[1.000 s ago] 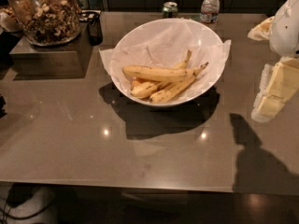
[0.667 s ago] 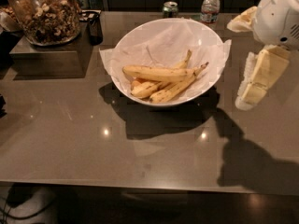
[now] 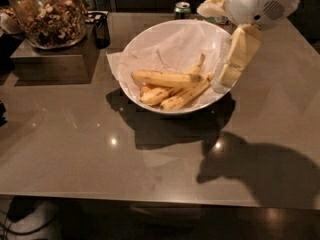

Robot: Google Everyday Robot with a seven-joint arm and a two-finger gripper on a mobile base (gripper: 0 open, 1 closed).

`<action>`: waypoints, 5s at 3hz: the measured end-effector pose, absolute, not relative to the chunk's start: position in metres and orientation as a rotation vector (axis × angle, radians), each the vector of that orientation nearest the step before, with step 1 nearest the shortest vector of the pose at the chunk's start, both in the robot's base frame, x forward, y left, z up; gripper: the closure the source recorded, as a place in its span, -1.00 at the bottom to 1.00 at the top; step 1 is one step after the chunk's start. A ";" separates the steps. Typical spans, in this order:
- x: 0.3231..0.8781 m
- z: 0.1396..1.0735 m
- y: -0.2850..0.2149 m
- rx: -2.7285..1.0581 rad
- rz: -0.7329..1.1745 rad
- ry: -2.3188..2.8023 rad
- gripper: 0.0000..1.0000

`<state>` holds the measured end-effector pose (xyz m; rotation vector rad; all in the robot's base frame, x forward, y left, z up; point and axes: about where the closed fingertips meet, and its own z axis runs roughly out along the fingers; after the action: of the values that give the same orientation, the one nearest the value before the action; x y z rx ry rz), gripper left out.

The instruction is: Pick banana from white bowl

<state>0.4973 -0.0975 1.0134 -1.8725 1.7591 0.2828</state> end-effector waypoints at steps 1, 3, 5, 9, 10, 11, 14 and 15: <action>0.498 1.015 -0.096 -1.870 0.285 1.753 -1.00; 0.529 0.994 -0.060 -1.857 0.435 1.680 -1.00; 0.547 0.970 -0.032 -1.897 0.521 1.663 -0.78; 0.585 0.914 -0.038 -1.786 0.604 1.761 -0.86; 0.588 0.900 -0.043 -1.760 0.611 1.794 -0.72; 0.587 0.889 -0.050 -1.733 0.614 1.832 -0.40; 0.583 0.892 -0.057 -1.699 0.605 1.840 0.94; 0.573 0.924 -0.059 -1.691 0.622 1.731 1.00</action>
Offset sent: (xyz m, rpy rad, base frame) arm 0.0245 0.0197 -0.0187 0.1441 0.0294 0.0130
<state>0.5728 -0.0588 0.9242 -1.6914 1.7308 0.6221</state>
